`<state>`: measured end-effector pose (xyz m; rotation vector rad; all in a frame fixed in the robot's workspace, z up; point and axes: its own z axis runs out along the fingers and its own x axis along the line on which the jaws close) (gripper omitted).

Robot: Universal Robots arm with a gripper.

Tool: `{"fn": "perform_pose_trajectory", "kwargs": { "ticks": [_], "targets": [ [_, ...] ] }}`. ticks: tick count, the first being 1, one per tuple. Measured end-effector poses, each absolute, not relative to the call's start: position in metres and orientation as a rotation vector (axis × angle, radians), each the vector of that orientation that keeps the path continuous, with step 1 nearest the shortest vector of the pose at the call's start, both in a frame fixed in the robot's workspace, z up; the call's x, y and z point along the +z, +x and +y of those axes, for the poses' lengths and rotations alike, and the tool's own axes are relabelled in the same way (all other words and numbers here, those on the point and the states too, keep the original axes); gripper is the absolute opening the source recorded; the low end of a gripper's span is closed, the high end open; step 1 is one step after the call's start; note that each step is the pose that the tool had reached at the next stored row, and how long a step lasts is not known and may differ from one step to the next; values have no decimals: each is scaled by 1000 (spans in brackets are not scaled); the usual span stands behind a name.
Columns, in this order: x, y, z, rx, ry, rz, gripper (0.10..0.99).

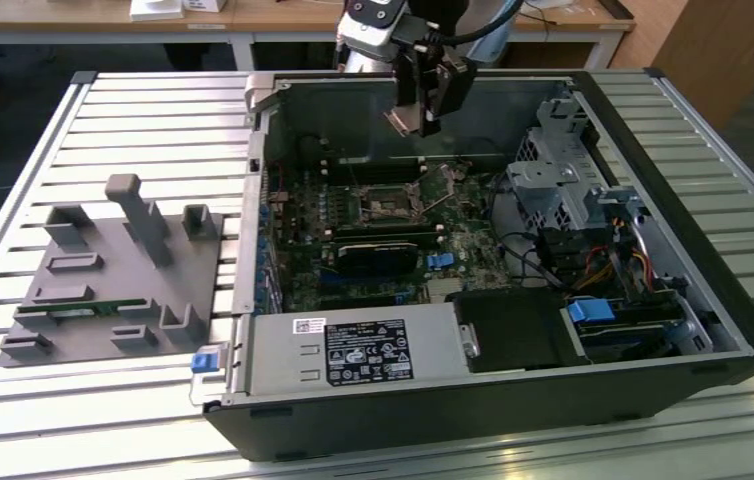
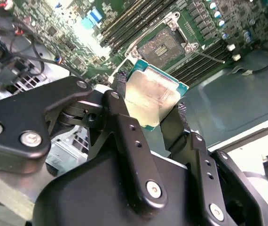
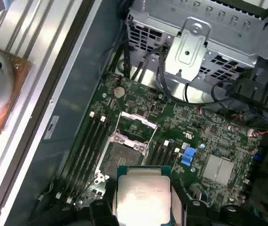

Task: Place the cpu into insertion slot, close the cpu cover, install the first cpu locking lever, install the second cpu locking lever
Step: 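Place the cpu into insertion slot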

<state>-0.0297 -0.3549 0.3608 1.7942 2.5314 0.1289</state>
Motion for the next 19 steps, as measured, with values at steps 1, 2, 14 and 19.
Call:
{"fn": "perform_pose_trajectory", "kwargs": {
  "ticks": [1, 2, 14, 19],
  "targets": [
    [361, -30, -355, 128, 1813, 2517, 541],
    [361, -30, -355, 128, 1832, 2503, 541],
    [356, -30, -355, 124, 1962, 2397, 541],
    [353, -30, -355, 124, 1962, 2396, 541]
  ]
}}
